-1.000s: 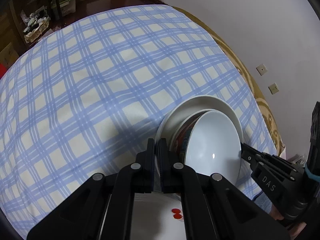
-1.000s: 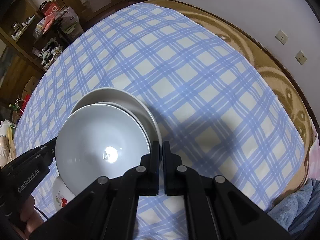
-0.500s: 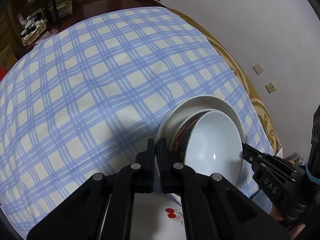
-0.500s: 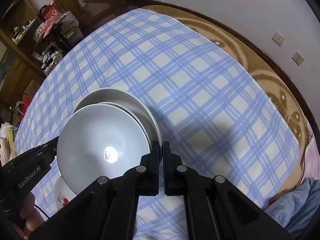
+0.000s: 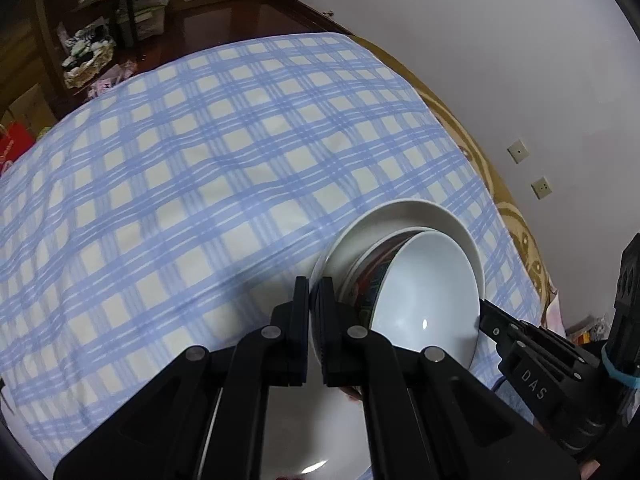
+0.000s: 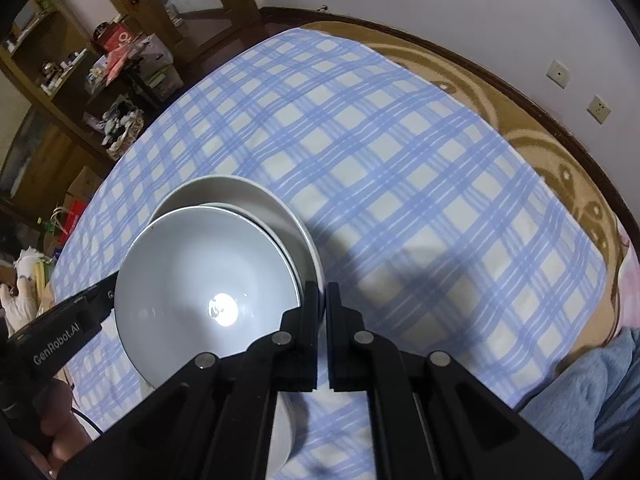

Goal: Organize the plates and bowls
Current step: 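Lift the bowl stack with both tools and lower it onto the cherry plates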

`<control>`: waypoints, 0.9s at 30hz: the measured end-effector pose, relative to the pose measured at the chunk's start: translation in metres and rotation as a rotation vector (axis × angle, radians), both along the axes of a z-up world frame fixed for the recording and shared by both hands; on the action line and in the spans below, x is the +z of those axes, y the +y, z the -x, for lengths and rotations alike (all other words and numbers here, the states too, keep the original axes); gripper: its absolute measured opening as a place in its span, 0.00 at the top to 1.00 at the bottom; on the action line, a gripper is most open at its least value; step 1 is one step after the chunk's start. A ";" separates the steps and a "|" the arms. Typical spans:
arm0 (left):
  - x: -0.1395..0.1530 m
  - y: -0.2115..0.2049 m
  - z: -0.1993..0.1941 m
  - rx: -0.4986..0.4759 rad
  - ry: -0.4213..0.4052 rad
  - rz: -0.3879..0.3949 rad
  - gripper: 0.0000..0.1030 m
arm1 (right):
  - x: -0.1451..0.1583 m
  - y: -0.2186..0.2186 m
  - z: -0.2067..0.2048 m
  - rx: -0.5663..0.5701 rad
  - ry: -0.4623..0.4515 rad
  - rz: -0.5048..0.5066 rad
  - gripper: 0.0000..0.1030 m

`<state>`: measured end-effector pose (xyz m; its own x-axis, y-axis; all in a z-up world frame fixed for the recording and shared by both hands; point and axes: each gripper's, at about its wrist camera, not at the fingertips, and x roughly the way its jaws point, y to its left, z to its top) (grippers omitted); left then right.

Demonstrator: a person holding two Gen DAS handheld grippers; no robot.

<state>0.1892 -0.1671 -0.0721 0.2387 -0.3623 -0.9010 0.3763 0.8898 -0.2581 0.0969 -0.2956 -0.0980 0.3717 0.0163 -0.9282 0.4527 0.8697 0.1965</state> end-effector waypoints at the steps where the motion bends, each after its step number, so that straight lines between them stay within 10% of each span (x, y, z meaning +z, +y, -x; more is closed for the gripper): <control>1: 0.002 0.005 0.004 0.006 -0.001 -0.004 0.97 | 0.001 0.004 0.002 0.010 0.001 -0.003 0.95; 27: -0.022 0.089 0.072 0.116 0.045 -0.128 0.99 | -0.026 0.088 0.039 0.180 0.065 -0.031 0.95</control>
<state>0.1173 -0.0781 -0.0944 0.2307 -0.2160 -0.9487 0.2602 0.9532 -0.1537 0.0575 -0.2073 -0.1236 0.2993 0.1059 -0.9483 0.3033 0.9317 0.1998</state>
